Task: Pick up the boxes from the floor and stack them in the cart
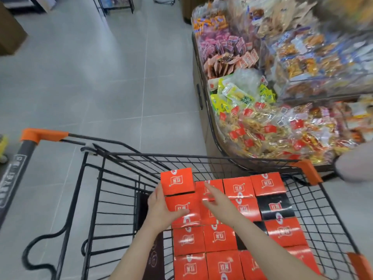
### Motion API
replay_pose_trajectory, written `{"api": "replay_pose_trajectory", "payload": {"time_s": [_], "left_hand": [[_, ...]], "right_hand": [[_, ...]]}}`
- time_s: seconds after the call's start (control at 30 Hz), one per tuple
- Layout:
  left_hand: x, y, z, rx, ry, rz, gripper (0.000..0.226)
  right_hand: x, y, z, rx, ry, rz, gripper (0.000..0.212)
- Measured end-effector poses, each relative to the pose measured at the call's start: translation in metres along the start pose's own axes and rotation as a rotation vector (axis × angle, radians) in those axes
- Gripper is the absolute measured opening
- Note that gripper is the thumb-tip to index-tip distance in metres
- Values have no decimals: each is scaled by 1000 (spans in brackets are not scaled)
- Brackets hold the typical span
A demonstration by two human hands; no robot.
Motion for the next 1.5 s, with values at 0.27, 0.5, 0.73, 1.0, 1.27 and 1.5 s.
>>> {"api": "replay_pose_trajectory", "payload": {"time_s": [0.27, 0.5, 0.73, 1.0, 1.27, 1.5], "left_hand": [[55, -165, -78, 319, 76, -651, 63], [107, -190, -164, 763, 207, -583, 91], [103, -179, -173, 927, 121, -532, 100], [69, -185, -190, 1023, 134, -532, 105], [-1, -192, -230, 1020, 176, -637, 105], [-70, -208, -282, 1003, 211, -755, 109]], "right_hand": [[-91, -116, 141, -106, -484, -146, 57], [-151, -227, 195, -374, -622, -390, 70], [-165, -293, 179, -473, -508, -458, 77], [-203, -310, 163, -477, -574, -373, 72], [-275, -360, 134, -487, -659, -431, 73], [-360, -405, 110, -456, -660, -561, 76]]}}
Point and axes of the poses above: each hand's wrist, its own x-axis towards the middle knuckle, its own z-axis out of the back of the hand, y = z × x, the point moved 6 cm from there along x, towards the middle knuckle, and after that the axes turned 6 degrees about -z, right-handed, at the moved point
